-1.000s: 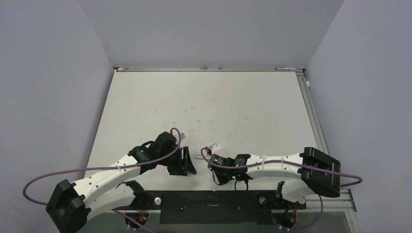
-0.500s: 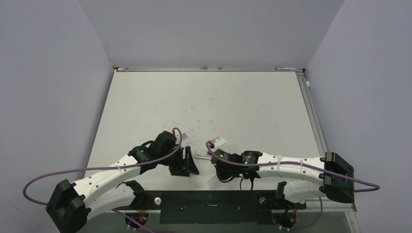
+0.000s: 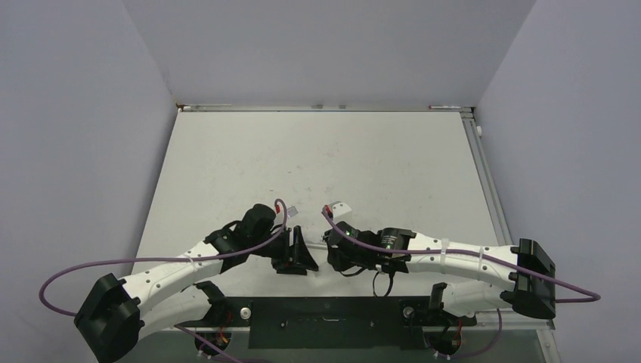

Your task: Load the batteries into the remote control

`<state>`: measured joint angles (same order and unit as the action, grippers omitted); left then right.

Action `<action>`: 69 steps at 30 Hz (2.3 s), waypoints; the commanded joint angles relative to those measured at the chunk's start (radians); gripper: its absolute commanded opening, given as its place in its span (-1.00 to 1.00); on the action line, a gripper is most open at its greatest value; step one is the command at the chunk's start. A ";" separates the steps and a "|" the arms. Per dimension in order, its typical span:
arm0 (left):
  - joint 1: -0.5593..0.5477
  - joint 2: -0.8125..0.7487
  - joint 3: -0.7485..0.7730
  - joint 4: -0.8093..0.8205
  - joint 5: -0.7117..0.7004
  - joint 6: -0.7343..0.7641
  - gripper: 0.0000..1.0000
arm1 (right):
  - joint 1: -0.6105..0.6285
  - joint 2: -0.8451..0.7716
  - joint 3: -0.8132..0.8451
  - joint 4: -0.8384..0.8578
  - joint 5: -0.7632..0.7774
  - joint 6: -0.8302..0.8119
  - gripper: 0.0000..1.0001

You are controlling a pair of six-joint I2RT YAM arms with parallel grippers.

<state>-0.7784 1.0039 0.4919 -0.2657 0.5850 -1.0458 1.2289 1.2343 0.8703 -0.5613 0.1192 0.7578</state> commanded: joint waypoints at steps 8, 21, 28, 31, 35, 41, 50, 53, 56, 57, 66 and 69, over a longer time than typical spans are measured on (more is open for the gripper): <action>-0.007 0.039 -0.063 0.338 0.132 -0.148 -0.46 | -0.009 -0.003 0.051 0.048 0.001 0.022 -0.83; 0.077 0.005 -0.213 0.690 0.262 -0.450 -1.00 | 0.057 -0.177 0.067 0.070 0.007 -0.381 0.02; 0.169 -0.066 -0.264 0.743 0.322 -0.563 -1.00 | 0.173 -0.256 -0.001 0.144 -0.102 -0.830 0.00; 0.176 -0.084 -0.274 0.747 0.331 -0.586 -1.00 | 0.204 -0.254 -0.032 0.158 -0.084 -1.001 -0.01; 0.176 -0.098 -0.287 0.774 0.341 -0.623 -1.00 | 0.220 -0.251 -0.079 0.227 -0.044 -1.189 0.00; 0.176 -0.118 -0.296 0.783 0.350 -0.645 -1.00 | 0.222 -0.210 -0.099 0.324 0.013 -1.353 0.00; 0.177 -0.122 -0.311 0.843 0.358 -0.694 -1.00 | 0.225 -0.121 -0.100 0.416 0.043 -1.455 -0.33; 0.177 -0.120 -0.314 0.850 0.359 -0.701 -1.00 | 0.228 -0.106 -0.101 0.422 0.043 -1.463 -0.80; 0.177 -0.117 -0.327 0.866 0.357 -0.716 -1.00 | 0.229 -0.119 -0.113 0.439 0.042 -1.461 -0.83; 0.179 -0.119 -0.333 0.884 0.351 -0.725 -0.86 | 0.230 -0.126 -0.117 0.441 0.048 -1.458 -0.83; 0.238 -0.235 -0.211 0.504 0.276 -0.414 0.14 | 0.201 -0.248 -0.042 0.225 -0.079 -1.241 -0.83; 0.276 -0.234 -0.142 0.396 0.284 -0.276 0.27 | 0.130 -0.228 0.043 0.112 -0.217 -1.110 -0.83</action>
<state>-0.5430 0.7826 0.2321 0.3119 0.8864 -1.5616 1.4269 1.0100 0.7982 -0.3305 0.0612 -0.5468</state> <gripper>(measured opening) 0.602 0.087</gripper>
